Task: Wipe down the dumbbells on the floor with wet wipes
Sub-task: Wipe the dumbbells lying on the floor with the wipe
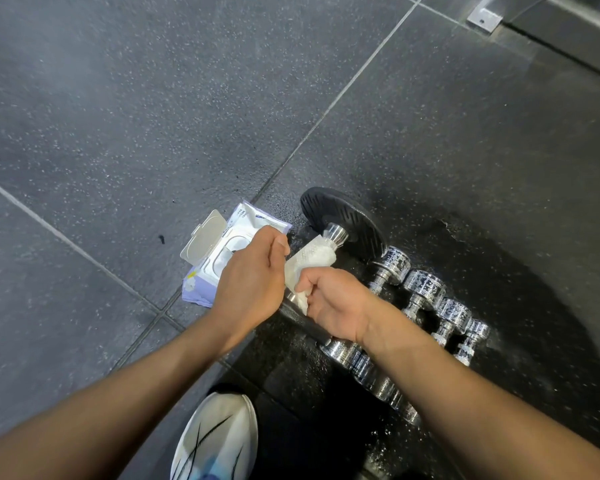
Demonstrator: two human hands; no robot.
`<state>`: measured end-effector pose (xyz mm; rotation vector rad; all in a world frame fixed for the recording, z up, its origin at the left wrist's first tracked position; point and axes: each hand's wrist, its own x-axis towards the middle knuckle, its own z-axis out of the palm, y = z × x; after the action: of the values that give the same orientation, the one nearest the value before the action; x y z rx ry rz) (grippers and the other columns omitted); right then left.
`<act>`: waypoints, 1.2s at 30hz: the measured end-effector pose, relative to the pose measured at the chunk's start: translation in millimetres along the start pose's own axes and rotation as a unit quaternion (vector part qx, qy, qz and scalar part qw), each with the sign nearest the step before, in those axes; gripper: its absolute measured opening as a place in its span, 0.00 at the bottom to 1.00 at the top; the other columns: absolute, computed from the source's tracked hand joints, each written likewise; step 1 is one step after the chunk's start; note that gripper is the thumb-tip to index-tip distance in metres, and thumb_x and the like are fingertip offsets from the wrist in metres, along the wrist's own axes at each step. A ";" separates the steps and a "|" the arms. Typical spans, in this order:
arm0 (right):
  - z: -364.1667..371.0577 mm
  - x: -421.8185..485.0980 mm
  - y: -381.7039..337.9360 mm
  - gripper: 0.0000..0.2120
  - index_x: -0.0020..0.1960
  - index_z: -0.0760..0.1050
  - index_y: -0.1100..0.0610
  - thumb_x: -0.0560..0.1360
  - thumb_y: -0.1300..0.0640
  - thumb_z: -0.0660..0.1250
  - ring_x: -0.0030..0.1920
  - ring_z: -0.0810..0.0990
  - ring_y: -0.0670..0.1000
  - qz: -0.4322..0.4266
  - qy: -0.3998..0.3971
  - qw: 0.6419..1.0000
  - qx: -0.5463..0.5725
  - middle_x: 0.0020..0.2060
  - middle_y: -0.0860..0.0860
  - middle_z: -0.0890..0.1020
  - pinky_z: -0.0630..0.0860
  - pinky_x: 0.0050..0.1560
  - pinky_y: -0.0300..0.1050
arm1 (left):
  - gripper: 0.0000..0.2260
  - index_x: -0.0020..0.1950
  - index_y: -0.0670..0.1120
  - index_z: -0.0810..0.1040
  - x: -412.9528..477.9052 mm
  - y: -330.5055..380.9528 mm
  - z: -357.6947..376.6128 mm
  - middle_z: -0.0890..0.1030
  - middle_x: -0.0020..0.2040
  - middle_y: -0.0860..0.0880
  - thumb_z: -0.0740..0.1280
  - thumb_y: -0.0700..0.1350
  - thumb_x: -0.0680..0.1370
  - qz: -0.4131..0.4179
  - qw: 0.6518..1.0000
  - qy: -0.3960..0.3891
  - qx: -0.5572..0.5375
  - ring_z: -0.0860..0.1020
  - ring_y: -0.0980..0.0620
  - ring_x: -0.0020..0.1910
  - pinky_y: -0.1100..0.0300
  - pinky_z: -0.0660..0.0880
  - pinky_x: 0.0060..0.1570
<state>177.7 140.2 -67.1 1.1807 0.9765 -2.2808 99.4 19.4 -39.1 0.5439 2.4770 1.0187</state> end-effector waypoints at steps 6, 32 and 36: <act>-8.4 -27.3 -12.1 0.10 0.54 0.82 0.62 0.73 0.64 0.75 0.49 0.87 0.58 -0.043 0.085 0.959 -0.267 0.46 0.57 0.88 0.83 0.55 0.51 | 0.12 0.45 0.52 0.71 1.1 -1.5 -0.4 0.77 0.36 0.54 0.55 0.52 0.86 -0.002 1.000 -0.001 0.003 0.76 0.49 0.40 0.52 0.70 0.41; -51.5 -18.4 -7.9 0.24 0.77 0.66 0.61 0.81 0.65 0.58 0.80 0.60 0.56 -0.473 -0.066 0.315 -0.820 0.75 0.57 0.70 0.55 0.80 0.56 | 0.12 0.47 0.51 0.73 0.1 -2.9 1.0 0.79 0.37 0.54 0.56 0.51 0.86 0.005 1.000 0.007 -0.008 0.77 0.50 0.41 0.48 0.73 0.45; -13.4 -3.1 -23.4 0.20 0.74 0.67 0.57 0.82 0.60 0.56 0.63 0.73 0.57 -0.396 -0.061 0.270 -0.875 0.64 0.55 0.76 0.61 0.74 0.56 | 0.12 0.45 0.51 0.72 0.1 -1.9 2.2 0.78 0.36 0.54 0.56 0.52 0.86 -0.001 1.000 0.012 -0.010 0.76 0.50 0.40 0.47 0.74 0.46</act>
<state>172.5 166.0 -60.5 -0.7184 2.8094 -0.0521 100.0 19.4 -42.0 0.5258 2.4843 1.0531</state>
